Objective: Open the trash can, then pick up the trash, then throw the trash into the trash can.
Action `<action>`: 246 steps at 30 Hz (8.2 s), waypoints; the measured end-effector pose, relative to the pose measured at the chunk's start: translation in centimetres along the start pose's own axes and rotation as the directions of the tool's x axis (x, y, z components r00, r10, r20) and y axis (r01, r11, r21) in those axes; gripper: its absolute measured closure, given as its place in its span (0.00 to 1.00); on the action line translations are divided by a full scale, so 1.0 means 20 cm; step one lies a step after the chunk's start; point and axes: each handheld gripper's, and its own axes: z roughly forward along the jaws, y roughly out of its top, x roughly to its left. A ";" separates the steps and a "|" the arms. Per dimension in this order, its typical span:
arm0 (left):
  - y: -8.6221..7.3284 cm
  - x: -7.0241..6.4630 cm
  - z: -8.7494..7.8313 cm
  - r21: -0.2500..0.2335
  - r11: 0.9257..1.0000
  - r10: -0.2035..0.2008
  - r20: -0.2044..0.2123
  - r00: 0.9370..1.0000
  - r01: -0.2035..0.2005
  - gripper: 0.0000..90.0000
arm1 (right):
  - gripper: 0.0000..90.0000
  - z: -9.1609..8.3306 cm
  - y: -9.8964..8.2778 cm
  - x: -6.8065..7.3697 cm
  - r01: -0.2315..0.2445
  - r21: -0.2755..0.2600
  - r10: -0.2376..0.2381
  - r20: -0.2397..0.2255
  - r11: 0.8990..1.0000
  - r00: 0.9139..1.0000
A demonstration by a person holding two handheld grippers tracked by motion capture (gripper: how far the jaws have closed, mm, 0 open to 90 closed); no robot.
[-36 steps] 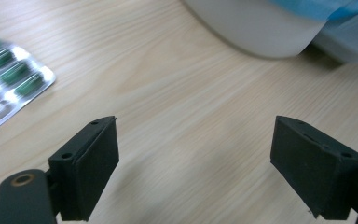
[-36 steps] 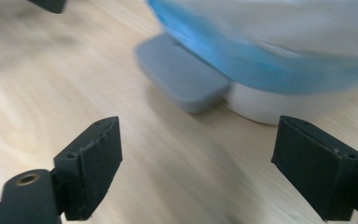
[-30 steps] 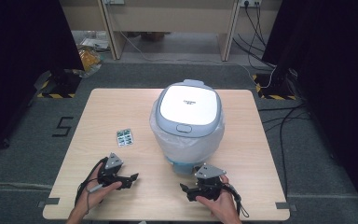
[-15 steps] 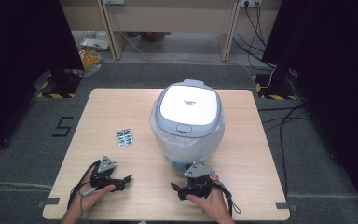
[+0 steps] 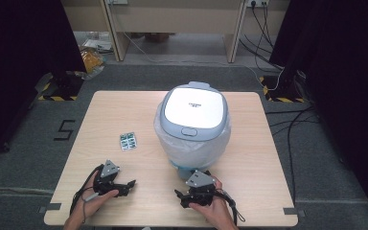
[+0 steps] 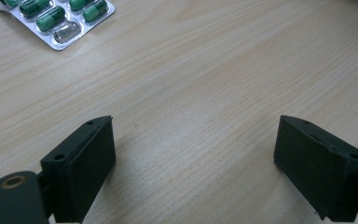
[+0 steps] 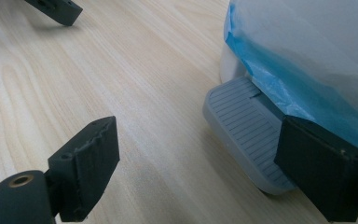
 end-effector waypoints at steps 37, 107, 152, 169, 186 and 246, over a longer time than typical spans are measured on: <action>0.00 0.00 0.00 0.004 1.000 0.003 -0.002 1.000 -0.003 0.12 | 0.01 0.07 0.01 0.04 0.086 0.121 -0.088 0.013 0.989 0.996; 0.18 0.21 0.04 -0.099 0.982 -0.171 -0.129 0.977 0.159 0.17 | 0.01 0.08 0.01 0.00 0.051 0.124 -0.048 -0.033 0.991 0.998; 0.45 0.38 0.45 -0.019 0.972 -0.230 -0.264 0.937 0.233 0.28 | 0.01 0.08 0.00 -0.01 0.061 0.118 -0.056 -0.047 0.991 0.997; 0.47 0.35 0.39 -0.040 0.981 -0.193 -0.204 0.960 0.189 0.38 | 0.01 0.08 0.00 -0.01 0.064 0.116 -0.059 -0.050 0.991 0.997; 0.56 0.28 0.16 -0.070 0.987 -0.152 -0.099 0.983 0.145 0.38 | 0.01 0.08 0.00 -0.01 0.070 0.119 -0.064 -0.055 0.990 0.996; 0.91 0.09 -0.41 -0.343 0.939 -0.043 -0.015 0.999 0.035 0.38 | 0.01 0.08 0.00 -0.01 0.075 0.120 -0.068 -0.062 0.990 0.996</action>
